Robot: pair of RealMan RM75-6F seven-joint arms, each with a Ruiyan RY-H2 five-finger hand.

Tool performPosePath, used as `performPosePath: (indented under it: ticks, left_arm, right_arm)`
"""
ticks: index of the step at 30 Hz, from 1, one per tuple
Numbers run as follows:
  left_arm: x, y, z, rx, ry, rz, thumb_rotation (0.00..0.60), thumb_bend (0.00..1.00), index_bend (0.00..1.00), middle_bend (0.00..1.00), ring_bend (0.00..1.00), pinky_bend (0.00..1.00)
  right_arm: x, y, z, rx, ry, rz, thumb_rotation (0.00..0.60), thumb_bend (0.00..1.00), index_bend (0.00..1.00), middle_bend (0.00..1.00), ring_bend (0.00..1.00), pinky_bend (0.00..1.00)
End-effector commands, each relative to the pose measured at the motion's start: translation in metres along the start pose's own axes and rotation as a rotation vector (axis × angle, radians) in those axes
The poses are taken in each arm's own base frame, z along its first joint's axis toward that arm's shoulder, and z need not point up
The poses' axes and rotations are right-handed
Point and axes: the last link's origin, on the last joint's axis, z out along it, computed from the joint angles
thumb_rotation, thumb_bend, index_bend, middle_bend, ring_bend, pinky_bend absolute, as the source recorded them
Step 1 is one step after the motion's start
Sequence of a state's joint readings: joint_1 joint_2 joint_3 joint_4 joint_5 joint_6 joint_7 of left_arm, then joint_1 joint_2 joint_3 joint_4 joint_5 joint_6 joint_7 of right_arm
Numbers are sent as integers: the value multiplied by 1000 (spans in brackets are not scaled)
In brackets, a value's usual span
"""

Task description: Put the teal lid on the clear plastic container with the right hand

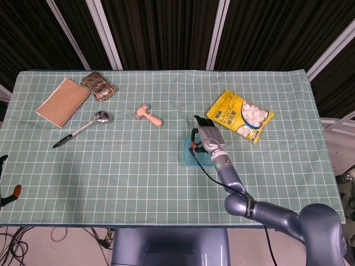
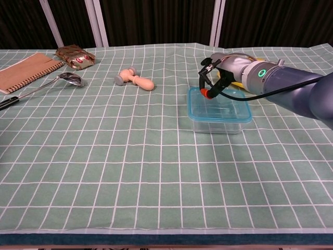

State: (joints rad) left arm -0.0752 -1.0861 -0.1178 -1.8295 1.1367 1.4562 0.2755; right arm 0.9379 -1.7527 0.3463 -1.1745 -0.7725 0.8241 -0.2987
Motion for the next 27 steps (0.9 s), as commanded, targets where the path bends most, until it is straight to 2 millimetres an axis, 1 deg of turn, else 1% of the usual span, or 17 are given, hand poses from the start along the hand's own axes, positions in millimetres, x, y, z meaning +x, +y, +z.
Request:
performPosePath:
  ticks: [1,17,27]
  left_arm:
    - [0,0,0,1,0,0,600,320,107,0,0,0]
    - [1,-1,1,9,1,0,600,319,108,0,0,0]
    - [0,-1,1,11,-4,3,600,319,108,0,0,0]
  right_arm:
    - [-1,-1,0,3,0,5,600,517,692,0,0,0]
    - [-4,1,6,0,-12,12,600,517,692,0,0,0]
    - [-8,4,9,3,-46,-27,600,517,693,0,0,0]
